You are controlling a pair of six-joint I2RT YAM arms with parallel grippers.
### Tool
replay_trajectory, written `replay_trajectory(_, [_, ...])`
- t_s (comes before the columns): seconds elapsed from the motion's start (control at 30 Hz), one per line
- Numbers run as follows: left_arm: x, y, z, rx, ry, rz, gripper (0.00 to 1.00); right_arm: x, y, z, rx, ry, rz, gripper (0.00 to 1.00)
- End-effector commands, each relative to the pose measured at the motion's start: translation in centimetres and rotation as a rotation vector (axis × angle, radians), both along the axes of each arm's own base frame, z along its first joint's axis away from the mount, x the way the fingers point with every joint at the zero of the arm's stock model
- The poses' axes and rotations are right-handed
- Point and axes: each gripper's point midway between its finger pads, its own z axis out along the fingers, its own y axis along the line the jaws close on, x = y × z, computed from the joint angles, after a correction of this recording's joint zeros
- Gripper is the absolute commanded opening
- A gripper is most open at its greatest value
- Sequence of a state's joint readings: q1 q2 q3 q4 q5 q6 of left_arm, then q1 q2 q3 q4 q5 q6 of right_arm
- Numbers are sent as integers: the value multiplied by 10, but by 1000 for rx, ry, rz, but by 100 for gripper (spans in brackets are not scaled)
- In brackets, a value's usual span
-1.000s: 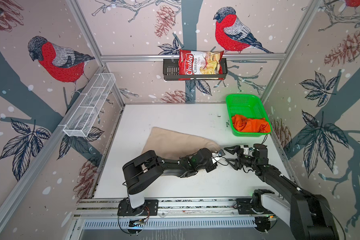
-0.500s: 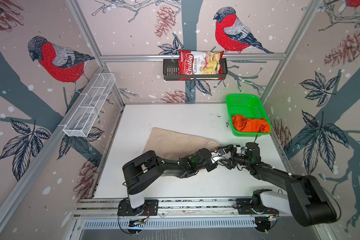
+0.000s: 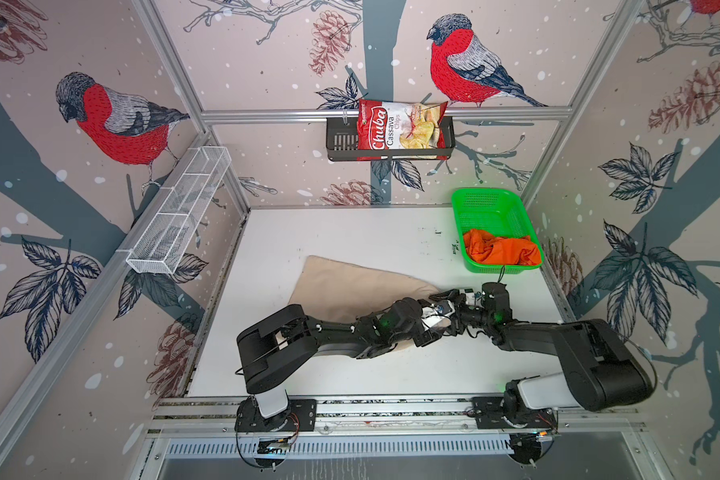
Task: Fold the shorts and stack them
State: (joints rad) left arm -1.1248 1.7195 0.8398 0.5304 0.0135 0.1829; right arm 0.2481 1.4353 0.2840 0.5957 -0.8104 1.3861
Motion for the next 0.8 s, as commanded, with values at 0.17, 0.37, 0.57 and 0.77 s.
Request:
replay_trajectory(0.17, [15, 38, 21, -64, 52, 181, 80, -3, -2, -13, -58, -9, 36, 74])
replay_trajectory(0.37, [32, 78, 24, -134, 164, 309, 81, -5, -7, -23, -131, -6, 50, 60])
replay_trajectory(0.57, [48, 120, 28, -207, 225, 473, 81, -7, -13, -29, -211, -13, 68, 35])
replay_trajectory(0.77, [78, 174, 22, -238, 318, 726, 81, -3, -23, -27, -349, -39, 117, 24])
